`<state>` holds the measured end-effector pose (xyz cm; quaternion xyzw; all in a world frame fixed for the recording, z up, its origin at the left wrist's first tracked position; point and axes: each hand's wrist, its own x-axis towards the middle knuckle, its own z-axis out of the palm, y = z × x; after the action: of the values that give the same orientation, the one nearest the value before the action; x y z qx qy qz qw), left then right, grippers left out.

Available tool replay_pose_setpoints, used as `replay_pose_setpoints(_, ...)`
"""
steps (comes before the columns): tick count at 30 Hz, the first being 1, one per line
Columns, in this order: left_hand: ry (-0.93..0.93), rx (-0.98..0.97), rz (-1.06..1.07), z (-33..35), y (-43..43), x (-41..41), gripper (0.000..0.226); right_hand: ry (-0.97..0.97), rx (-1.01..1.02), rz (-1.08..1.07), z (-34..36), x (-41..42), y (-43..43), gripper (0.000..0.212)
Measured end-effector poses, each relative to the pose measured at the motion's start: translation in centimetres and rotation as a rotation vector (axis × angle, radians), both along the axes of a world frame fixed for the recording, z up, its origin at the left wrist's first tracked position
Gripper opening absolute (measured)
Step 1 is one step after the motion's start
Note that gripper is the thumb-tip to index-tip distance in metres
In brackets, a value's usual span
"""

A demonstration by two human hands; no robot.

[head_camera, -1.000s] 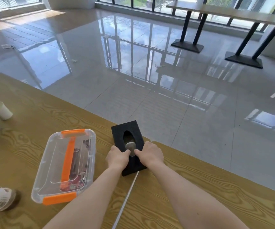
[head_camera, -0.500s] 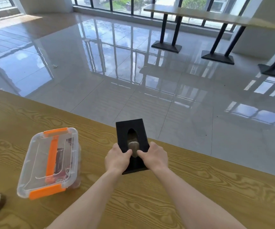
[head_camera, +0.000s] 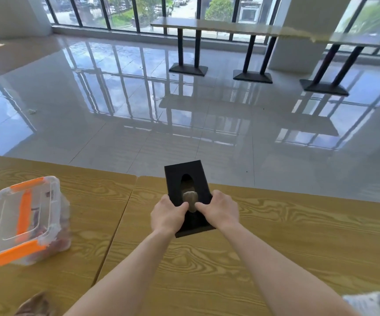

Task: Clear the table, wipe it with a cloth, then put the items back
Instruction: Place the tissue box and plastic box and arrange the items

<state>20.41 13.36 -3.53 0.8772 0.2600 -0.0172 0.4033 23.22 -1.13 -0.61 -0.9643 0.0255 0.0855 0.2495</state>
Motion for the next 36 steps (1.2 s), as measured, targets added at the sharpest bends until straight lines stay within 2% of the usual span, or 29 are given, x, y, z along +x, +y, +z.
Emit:
replay_pose_setpoints(10, -0.06, -0.013, -0.05, 3.3, -12.7, -1.6, 0.038, -0.054, -0.031, -0.013, 5.1, -2.6, -13.1, 0.036)
replay_pose_setpoints(17, -0.098, -0.101, -0.107, 4.9, -21.6, -2.0, 0.042, -0.079, -0.077, -0.037, 7.2, -3.6, -22.0, 0.033)
replay_pose_setpoints(22, -0.073, -0.32, -0.136, 5.4, -28.1, -2.3, 0.05, -0.11, -0.173, -0.086, 8.0, -3.6, -28.5, 0.027)
replay_pose_setpoints(25, -0.02, -0.515, -0.193, 5.1, -31.7, -3.2, 0.041, -0.123, -0.233, -0.089, 7.8, -3.6, -32.3, 0.025)
replay_pose_setpoints(30, 0.198, -0.913, -0.233, 4.3, -35.2, -3.7, 0.024, -0.091, -0.304, -0.08, 5.8, -4.2, -38.0, 0.024)
replay_pose_setpoints(33, 0.247, -0.937, -0.189, 3.4, -36.1, -3.1, 0.023, -0.025, -0.318, -0.083, 3.7, -5.0, -40.6, 0.021)
replay_pose_setpoints(36, 0.261, -0.9, -0.177, 2.7, -37.0, -2.4, 0.031, 0.053, -0.321, -0.106, 1.6, -6.0, -42.6, 0.02)
